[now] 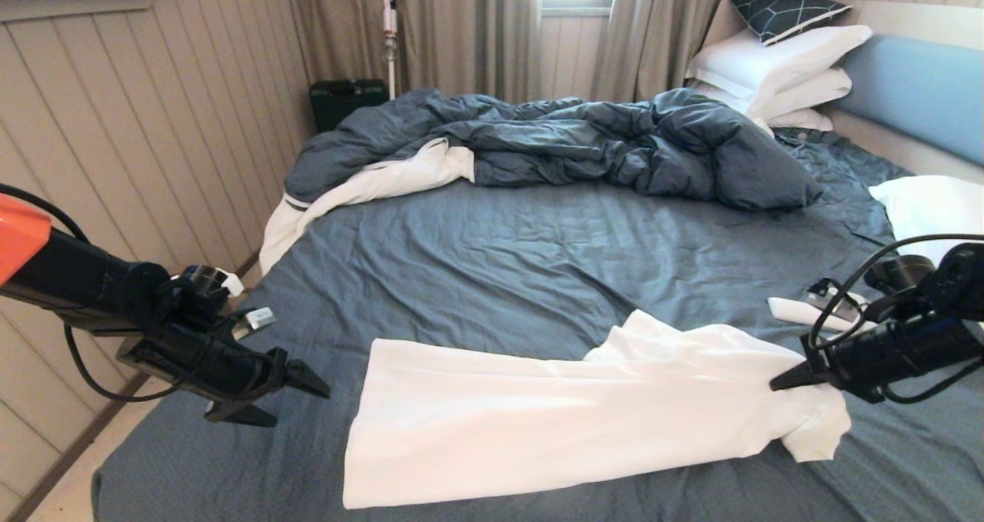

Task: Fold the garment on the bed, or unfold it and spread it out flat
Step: Fold the white T-shirt

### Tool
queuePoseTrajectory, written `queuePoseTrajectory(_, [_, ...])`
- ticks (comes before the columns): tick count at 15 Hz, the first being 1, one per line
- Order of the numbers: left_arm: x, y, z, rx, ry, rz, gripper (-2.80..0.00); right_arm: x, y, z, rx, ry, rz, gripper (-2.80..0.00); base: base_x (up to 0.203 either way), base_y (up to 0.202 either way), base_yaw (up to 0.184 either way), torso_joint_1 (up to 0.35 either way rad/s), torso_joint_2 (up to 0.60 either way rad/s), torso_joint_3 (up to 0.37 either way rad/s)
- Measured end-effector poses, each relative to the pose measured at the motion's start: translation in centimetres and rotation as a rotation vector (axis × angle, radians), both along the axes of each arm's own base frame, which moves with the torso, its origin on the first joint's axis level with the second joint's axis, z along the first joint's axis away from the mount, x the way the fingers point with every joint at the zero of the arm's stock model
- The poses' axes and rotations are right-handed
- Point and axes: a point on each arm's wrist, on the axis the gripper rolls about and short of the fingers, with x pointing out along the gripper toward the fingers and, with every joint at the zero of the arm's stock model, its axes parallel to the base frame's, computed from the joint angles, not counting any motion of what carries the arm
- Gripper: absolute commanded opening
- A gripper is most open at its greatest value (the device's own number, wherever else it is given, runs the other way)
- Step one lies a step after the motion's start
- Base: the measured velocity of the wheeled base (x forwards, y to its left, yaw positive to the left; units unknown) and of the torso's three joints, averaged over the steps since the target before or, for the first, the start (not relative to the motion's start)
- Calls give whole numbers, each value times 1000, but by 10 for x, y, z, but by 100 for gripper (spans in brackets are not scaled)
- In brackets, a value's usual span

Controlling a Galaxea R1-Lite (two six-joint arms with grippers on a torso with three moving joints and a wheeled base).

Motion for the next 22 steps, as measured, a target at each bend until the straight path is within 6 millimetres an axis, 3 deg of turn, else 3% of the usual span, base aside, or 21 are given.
queuePoseTrajectory(14, [-5,-4,3,-5,6,-10,0,-51,-110,64,-191,-57,-217,-280,0,0,0,0,0,0])
queuePoseTrajectory(16, [-5,-4,3,-5,6,-12,0,-57,-101,77,-177,-61,-203,-280,0,0,0,0,0,0])
queuePoseTrajectory(18, [-6,-5,4,-5,4,-14,0,-52,-74,92,-157,-88,-134,-280,0,0,0,0,0,0])
queuePoseTrajectory(20, [-6,-5,5,-4,2,-16,0,-39,-31,108,-140,-119,-25,-280,0,0,0,0,0,0])
queuePoseTrajectory(22, [-6,-5,5,-4,0,-15,0,-24,29,127,-119,-158,107,-280,0,0,0,0,0,0])
